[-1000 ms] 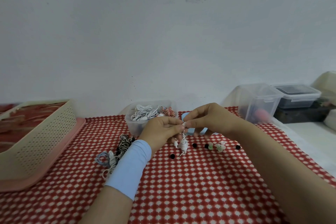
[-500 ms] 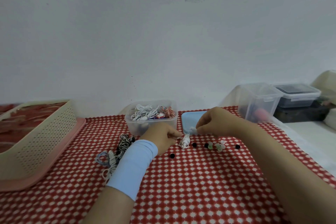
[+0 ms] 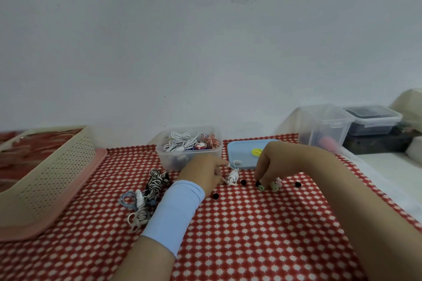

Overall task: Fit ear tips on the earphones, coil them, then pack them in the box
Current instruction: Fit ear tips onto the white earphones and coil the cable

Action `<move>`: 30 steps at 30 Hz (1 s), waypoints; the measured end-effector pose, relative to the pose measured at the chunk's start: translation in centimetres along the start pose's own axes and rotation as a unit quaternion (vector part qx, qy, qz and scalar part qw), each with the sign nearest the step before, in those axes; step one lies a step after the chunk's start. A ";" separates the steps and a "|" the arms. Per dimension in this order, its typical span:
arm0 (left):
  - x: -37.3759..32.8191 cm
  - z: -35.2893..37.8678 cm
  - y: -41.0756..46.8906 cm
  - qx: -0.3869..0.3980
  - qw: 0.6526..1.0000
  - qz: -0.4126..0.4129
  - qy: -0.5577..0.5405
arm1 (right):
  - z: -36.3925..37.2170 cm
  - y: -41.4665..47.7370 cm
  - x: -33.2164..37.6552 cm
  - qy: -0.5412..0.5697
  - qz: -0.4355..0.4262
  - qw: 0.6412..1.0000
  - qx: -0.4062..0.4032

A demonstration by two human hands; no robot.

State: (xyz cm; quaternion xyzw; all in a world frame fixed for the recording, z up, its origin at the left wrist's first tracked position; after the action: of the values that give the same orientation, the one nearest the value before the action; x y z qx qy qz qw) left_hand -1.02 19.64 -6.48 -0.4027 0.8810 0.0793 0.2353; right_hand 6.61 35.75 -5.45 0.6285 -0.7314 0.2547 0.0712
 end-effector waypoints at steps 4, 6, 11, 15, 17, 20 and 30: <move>-0.1 0.3 0.2 0.002 0.999 0.004 0.039 | 0.2 0.1 0.1 -0.013 -0.004 1.000 -0.004; 0.0 0.0 0.1 -0.023 0.999 0.002 0.033 | -0.4 0.1 0.3 -0.005 -0.013 0.999 -0.037; -0.5 -0.8 -0.1 -0.060 0.997 0.022 0.034 | -2.2 -0.1 1.7 0.100 -0.043 0.977 -0.182; -1.0 0.0 -0.1 -0.047 0.990 0.044 0.125 | -0.6 0.6 2.7 0.116 -0.046 0.981 -0.151; -1.0 0.3 0.1 -0.026 0.991 0.040 0.127 | 0.1 0.8 2.8 0.108 -0.041 0.985 -0.127; -1.2 0.4 0.4 -0.006 0.992 0.032 0.119 | 0.5 0.9 3.1 0.113 -0.046 0.985 -0.119; -0.1 -1.2 -0.4 -0.063 0.973 0.007 -0.222 | -1.2 0.2 2.5 0.227 -0.049 0.956 -0.181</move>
State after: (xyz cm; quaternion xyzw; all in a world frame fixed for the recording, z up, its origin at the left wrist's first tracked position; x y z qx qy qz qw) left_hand -1.07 19.00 -5.32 -0.3831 0.8028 0.2240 0.3982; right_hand 5.64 34.14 -3.46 0.5658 -0.6980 0.2503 0.3606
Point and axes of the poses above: each hand's wrist, its own y-axis towards the middle knuckle, its own z-axis out of the palm, x = y × z, the point moved 7 cm from there along y, towards the middle knuckle, and after that the axes turned 6 degrees about -z, right-handed, at the moved point
